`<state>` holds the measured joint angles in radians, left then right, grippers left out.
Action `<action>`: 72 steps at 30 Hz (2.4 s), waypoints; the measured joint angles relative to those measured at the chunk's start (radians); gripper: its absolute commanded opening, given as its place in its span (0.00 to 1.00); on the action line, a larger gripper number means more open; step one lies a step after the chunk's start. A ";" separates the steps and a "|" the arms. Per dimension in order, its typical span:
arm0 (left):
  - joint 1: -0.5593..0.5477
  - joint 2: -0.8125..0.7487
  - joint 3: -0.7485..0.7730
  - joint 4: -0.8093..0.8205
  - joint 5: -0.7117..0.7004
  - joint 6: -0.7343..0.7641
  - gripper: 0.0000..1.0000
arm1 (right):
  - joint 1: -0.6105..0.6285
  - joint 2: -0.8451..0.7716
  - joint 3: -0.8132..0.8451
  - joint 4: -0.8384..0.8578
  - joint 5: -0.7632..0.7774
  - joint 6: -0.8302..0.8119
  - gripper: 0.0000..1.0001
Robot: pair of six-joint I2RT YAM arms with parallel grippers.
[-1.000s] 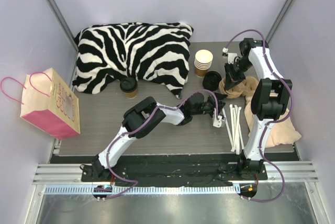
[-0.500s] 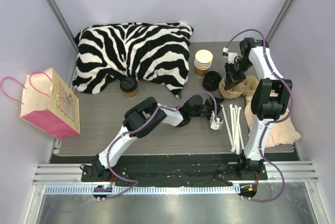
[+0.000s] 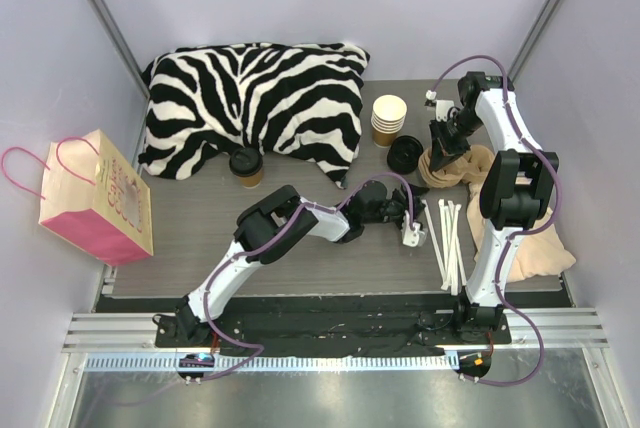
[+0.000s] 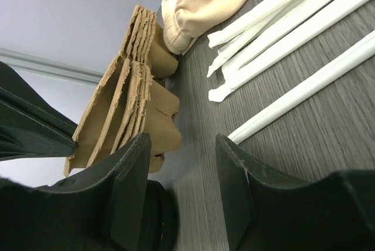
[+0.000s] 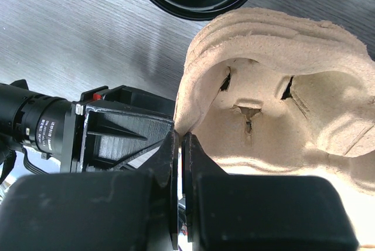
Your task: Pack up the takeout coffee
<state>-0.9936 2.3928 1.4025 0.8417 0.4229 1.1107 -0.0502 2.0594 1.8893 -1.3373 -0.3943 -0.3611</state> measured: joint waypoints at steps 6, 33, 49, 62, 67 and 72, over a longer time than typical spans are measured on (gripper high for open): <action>0.000 0.000 0.004 0.019 0.000 -0.006 0.53 | 0.000 0.000 0.000 0.000 0.000 0.000 0.01; 0.009 -0.007 0.087 0.028 -0.003 -0.021 0.53 | 0.000 0.000 0.000 0.000 -0.001 0.000 0.01; 0.021 0.021 0.109 0.038 -0.003 0.000 0.54 | 0.000 0.000 0.003 0.002 -0.001 -0.003 0.01; 0.020 0.015 0.032 0.074 0.006 0.023 0.54 | 0.000 0.000 0.004 0.000 -0.001 -0.002 0.01; 0.021 0.015 0.034 0.066 0.003 0.023 0.55 | 0.000 0.000 0.005 0.000 -0.001 -0.003 0.01; 0.021 0.016 0.051 0.066 -0.003 0.023 0.55 | 0.000 0.000 0.005 -0.001 -0.001 -0.003 0.01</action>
<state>-0.9730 2.4092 1.4536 0.9073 0.4202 1.1336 -0.0502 2.0594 1.8946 -1.3380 -0.3954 -0.3637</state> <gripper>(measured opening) 0.547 0.046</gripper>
